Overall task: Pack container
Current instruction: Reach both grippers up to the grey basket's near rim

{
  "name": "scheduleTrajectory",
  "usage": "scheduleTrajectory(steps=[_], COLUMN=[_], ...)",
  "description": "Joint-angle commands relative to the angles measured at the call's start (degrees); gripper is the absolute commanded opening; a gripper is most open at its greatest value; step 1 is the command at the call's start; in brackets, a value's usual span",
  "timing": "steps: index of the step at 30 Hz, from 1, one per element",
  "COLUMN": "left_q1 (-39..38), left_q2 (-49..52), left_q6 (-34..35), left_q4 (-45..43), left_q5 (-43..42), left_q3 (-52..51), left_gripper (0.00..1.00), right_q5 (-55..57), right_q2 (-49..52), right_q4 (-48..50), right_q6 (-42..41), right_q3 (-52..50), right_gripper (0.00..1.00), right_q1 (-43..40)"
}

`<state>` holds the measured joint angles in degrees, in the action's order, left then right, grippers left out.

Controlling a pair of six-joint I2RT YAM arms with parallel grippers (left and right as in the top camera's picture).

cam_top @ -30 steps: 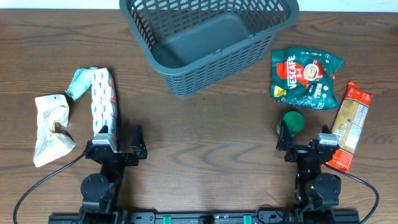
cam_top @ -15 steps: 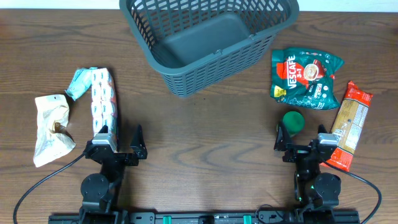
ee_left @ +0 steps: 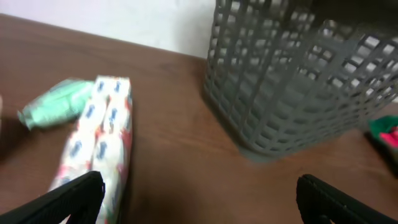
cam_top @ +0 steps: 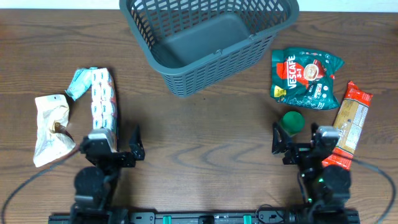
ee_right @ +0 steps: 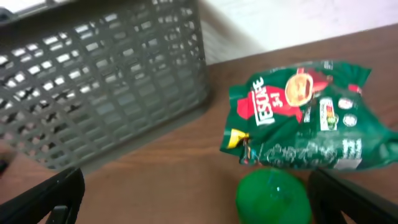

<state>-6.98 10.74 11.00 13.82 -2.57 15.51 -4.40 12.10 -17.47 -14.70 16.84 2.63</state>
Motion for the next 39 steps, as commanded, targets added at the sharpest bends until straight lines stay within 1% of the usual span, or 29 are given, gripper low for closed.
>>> scheduleTrajectory(steps=[1,4,6,10,12,14,15,16,18,19,20,21,22,25,26,27,28,34,39], left_q1=[-0.2,-0.2,-0.2,-0.2,-0.2,-0.2,-0.2,-0.2,-0.2,-0.2,-0.2,-0.2,-0.2,-0.2,-0.2,-0.2,-0.2,-2.1,-6.2], left_q2=[8.8,19.4,28.1,42.6,48.8,53.3,55.3,56.5,57.9,58.1,58.1,58.2,58.2,58.2,58.2,58.3,58.4,60.4,64.6], left_q6=[0.7,0.7,0.6,-3.1,-5.4,-5.4,-5.4,-5.4,-5.4,-5.4,-5.4,-5.3,-5.1,-4.3,-3.5,-2.4,-1.5,-1.0,-0.6], left_q4=[2.5,9.6,16.3,30.6,38.2,43.8,46.3,47.7,49.2,49.1,48.9,48.9,48.9,48.9,48.5,48.1,47.6,47.0,49.6], left_q5=[0.7,0.7,0.6,-0.7,-0.9,-1.0,-1.0,-1.1,-1.8,-1.9,-1.9,-1.9,-1.9,-1.9,-1.9,-1.9,-1.9,-1.8,-1.8], left_q3=[13.0,25.3,35.2,53.2,62.0,69.0,72.1,74.1,76.3,76.3,76.3,76.3,76.3,76.3,76.3,76.3,76.4,78.8,83.8], left_gripper=[0.99,0.99,0.99,0.99,0.98,0.99,0.99,0.99,0.99,1.0,0.91,0.81,0.65,0.27,0.19,0.13,0.06,0.06,0.05], right_q5=[-2.1,-2.1,-2.7,-5.4,-7.4,-9.0,-9.2,-9.2,-9.1,-9.0,-8.9,-8.9,-8.9,-8.9,-9.0,-8.9,-8.9,-10.2,-13.0], right_q2=[8.8,19.6,27.7,42.8,48.2,52.0,53.6,54.7,56.5,57.1,57.6,58.0,58.4,59.8,60.3,61.0,61.8,70.2,78.8], right_q4=[-5.7,-14.8,-21.7,-35.8,-40.7,-43.8,-44.3,-44.3,-43.8,-43.6,-43.4,-43.2,-43.0,-42.1,-41.9,-41.7,-41.6,-43.3,-45.0], right_q6=[6.4,9.8,12.4,15.6,15.6,15.6,15.6,15.6,15.6,15.6,15.6,15.5,15.4,15.4,15.4,15.4,15.4,14.5,14.6], right_q3=[12.7,25.5,35.1,55.1,63.8,70.8,73.7,75.6,78.1,78.7,79.0,79.0,79.0,79.3,79.8,80.6,81.7,93.5,104.2], right_gripper=[0.99,0.99,0.99,0.99,0.99,0.99,0.96,0.83,0.44,0.22,0.05,0.01,0.01,0.01,0.01,0.01,0.01,0.01,0.01], right_q1=[-0.6,-0.6,-0.6,-0.6,-0.6,-0.6,-0.6,-0.6,-0.6,-0.6,-0.6,-0.6,-0.6,-0.6,-0.6,-0.6,-0.6,-0.5,0.0])
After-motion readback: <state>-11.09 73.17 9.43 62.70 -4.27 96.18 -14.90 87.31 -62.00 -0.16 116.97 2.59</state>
